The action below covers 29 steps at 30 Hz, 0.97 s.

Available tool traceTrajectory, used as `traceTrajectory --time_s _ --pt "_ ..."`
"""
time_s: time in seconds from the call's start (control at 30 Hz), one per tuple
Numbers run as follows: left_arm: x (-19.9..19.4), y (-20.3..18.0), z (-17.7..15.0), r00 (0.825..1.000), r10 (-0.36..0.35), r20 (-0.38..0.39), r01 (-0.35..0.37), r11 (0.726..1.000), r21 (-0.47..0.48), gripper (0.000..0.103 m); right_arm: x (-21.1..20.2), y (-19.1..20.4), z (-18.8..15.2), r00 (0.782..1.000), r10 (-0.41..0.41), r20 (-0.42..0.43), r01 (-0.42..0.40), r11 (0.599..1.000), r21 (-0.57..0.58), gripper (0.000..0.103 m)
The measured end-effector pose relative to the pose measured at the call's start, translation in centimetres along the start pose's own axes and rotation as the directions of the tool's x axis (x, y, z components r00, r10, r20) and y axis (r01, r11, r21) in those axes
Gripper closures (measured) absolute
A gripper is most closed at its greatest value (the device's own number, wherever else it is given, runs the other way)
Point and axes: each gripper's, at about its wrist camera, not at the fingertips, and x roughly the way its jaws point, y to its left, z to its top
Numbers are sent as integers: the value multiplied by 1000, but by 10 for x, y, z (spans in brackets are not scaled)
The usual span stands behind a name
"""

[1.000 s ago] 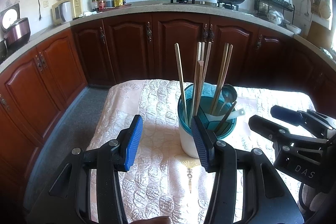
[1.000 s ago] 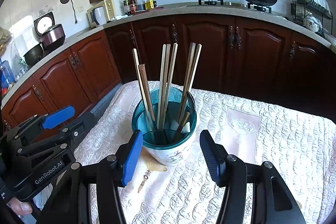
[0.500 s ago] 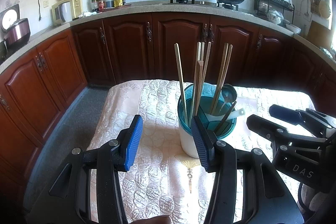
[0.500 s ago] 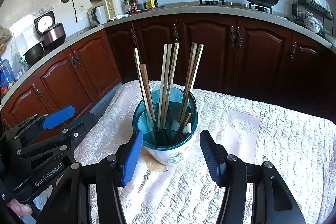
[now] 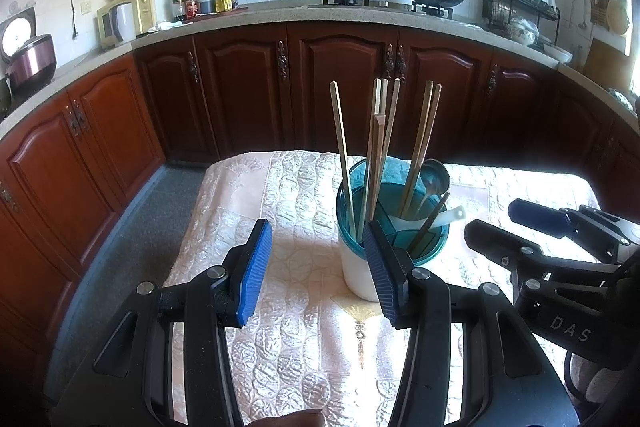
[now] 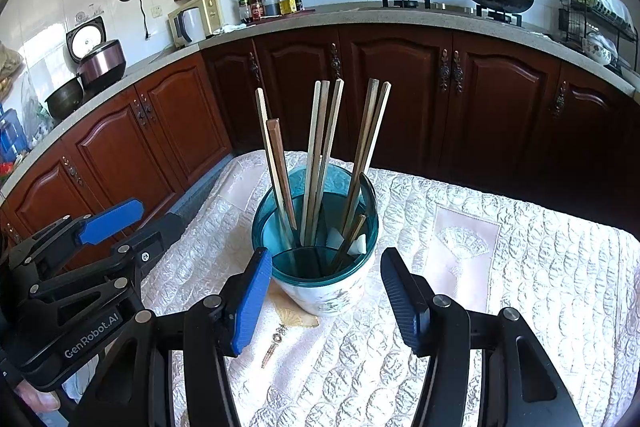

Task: Organize utensils

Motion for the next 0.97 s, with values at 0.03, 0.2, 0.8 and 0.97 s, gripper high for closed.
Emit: traceTrajectory --time_s 0.03,0.2,0.8,0.97 --pt "0 0 0 1000 -1 -1 1 1000 0 56 0 0 0 1000 0 0 0 1000 0 49" --pt "1 0 -1 1000 1 -3 -1 1000 -1 56 1 0 0 1000 1 -2 -1 1000 -2 48" --pt "5 1 -2 1000 -9 -15 9 1000 -8 56 6 1 -1 1000 5 -15 -5 1000 -2 48" --pt "4 2 -4 1000 -29 3 29 1000 -8 56 6 -3 -4 1000 12 -13 -12 1000 6 48"
